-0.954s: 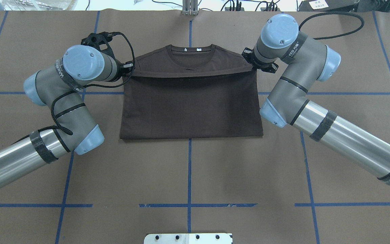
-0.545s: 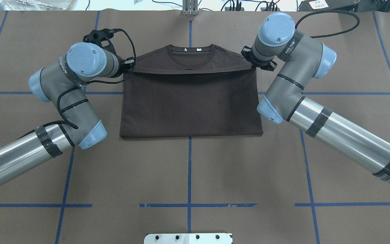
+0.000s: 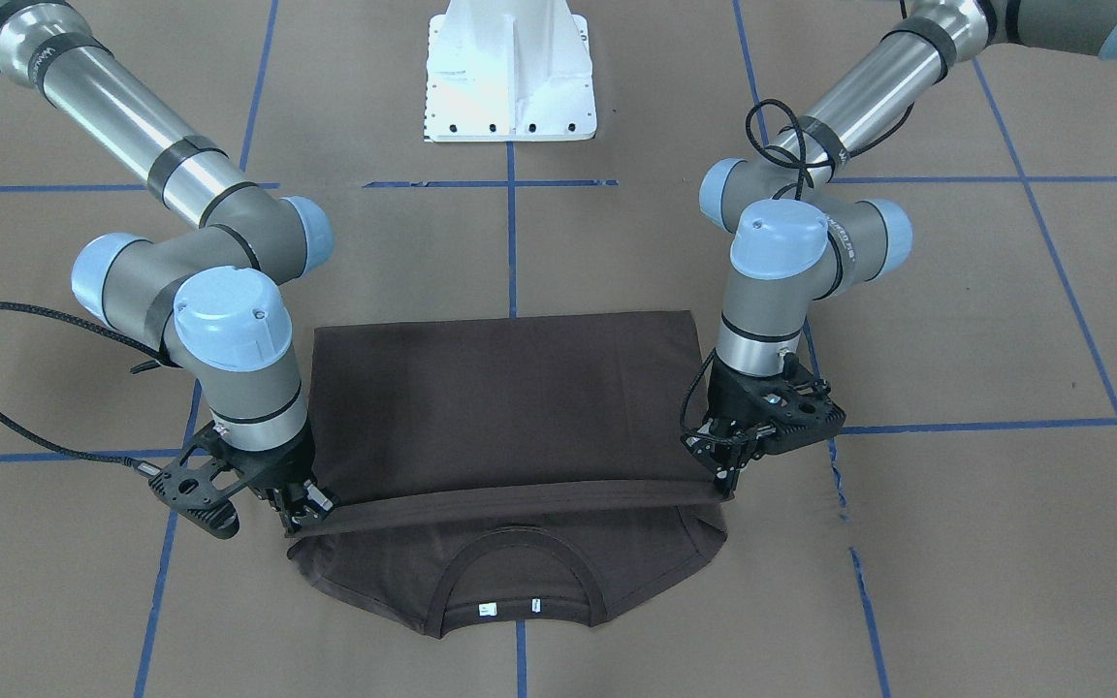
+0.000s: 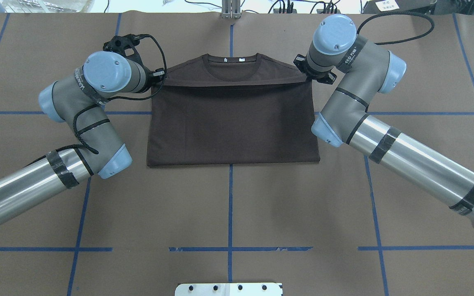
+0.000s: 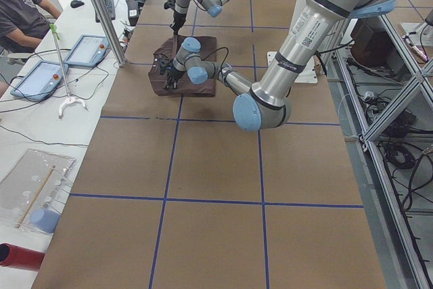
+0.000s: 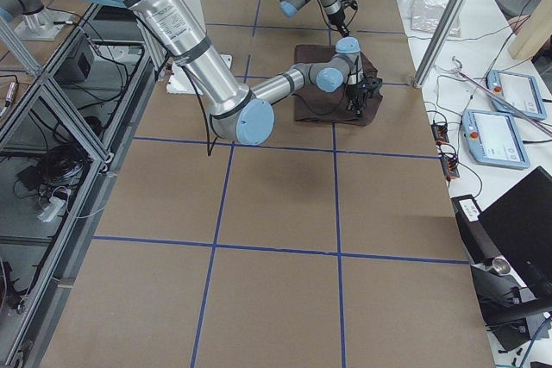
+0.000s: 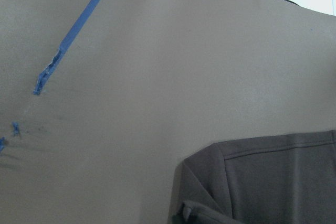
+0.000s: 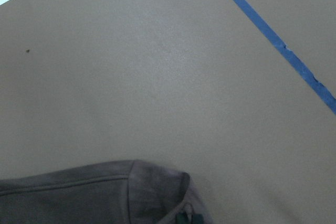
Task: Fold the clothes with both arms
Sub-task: 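Release the folded hem near the collar with both grippers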
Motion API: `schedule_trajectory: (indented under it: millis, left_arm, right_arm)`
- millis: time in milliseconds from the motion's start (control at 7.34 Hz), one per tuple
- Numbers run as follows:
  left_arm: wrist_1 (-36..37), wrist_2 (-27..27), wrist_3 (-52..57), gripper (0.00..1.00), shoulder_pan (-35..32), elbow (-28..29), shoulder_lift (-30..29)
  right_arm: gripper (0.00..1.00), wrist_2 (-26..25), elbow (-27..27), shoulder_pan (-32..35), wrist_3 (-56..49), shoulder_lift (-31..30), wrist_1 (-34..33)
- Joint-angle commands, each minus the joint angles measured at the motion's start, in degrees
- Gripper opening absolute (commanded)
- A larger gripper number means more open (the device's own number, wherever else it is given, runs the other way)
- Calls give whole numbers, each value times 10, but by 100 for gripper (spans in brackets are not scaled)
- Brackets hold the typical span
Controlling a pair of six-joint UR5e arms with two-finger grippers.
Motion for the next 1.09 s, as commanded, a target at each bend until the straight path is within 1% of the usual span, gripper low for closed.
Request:
schedule_trajectory:
  millis: [0,136,272,409,545,681,817,954]
  left_arm:
    - [-1,0,0,22,0,5,-2]
    - [0,0,0,27,0,13,-9]
    - [-1,-1,1,29,0,18,-9]
    - [-4,-2,-2,35,-1,17,-9]
    - [-33,-6,0,39,-5,13,-9]
    - [-37,-17,-1,43,-6,-2,-6]
    - [-33,-47,-8,46,-8,-42,6]
    - [-31,-52,-12,46,-7,-60,20]
  right_arm:
    - [0,1,-1,1,1,2,2]
    - [0,1,-1,0,0,5,2]
    - [3,0,-1,0,0,6,2]
    - [39,0,-1,1,3,12,2]
    - [48,6,7,2,8,20,2]
    - [55,29,49,3,10,-5,-1]
    - [60,49,113,-5,21,-50,-3]
    - [65,48,182,-34,45,-115,-2]
